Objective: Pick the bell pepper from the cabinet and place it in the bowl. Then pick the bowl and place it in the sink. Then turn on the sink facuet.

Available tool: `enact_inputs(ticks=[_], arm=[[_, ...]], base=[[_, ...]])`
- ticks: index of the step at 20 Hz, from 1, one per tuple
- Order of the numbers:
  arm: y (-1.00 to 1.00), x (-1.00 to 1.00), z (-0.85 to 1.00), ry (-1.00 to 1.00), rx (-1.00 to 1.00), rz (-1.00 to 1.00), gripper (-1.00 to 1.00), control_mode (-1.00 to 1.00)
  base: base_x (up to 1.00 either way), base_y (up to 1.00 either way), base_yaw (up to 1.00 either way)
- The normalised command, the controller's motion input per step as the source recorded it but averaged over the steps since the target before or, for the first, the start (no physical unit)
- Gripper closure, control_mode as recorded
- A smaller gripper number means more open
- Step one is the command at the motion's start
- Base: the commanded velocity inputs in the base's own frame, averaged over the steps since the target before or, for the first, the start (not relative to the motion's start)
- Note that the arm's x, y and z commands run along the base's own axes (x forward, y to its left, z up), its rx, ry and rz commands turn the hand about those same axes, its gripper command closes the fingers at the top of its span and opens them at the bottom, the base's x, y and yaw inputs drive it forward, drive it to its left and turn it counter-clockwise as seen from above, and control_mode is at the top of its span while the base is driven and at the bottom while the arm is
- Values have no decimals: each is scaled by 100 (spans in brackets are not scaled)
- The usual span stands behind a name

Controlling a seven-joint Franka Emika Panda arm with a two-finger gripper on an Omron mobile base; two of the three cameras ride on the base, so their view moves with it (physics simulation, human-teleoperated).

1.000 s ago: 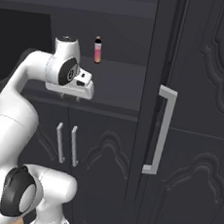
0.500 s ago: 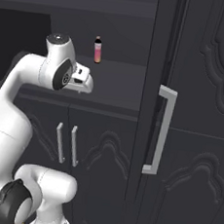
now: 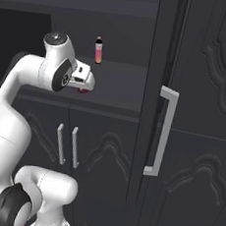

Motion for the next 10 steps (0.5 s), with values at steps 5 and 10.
enact_inputs(ticks=[5,10], arm=[[-23,37,-6,3,0,-8,-100,-100],[-10,51,-29,0,0,-2,-100,-100]], base=[[0,0,0],[0,0,0]])
